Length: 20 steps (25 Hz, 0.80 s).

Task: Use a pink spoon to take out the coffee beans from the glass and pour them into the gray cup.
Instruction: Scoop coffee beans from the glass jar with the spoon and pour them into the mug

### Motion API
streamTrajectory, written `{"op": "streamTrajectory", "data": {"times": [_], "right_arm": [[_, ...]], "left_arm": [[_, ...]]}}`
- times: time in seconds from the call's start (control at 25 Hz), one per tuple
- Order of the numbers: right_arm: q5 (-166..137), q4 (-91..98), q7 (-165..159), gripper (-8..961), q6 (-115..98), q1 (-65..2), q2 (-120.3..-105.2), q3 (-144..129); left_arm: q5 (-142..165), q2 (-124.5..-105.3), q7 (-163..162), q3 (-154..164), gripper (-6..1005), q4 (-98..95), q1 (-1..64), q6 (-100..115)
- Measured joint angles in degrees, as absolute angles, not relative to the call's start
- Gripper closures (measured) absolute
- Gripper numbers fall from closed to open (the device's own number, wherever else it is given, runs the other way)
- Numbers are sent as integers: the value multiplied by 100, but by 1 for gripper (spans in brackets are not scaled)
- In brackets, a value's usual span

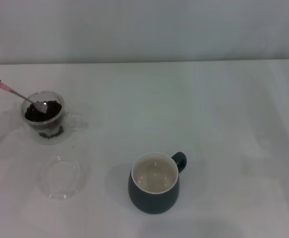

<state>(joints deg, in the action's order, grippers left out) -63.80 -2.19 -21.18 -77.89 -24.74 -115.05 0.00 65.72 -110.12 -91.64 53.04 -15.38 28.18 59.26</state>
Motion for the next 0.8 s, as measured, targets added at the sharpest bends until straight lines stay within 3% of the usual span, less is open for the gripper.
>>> {"op": "streamTrajectory", "data": {"times": [0.8], "right_arm": [[-6359, -220, -2119, 83, -7779, -2452, -11514, 0]], "left_arm": [[6707, -11043, -9558, 5335, 869, -1529, 2851, 5925]]}}
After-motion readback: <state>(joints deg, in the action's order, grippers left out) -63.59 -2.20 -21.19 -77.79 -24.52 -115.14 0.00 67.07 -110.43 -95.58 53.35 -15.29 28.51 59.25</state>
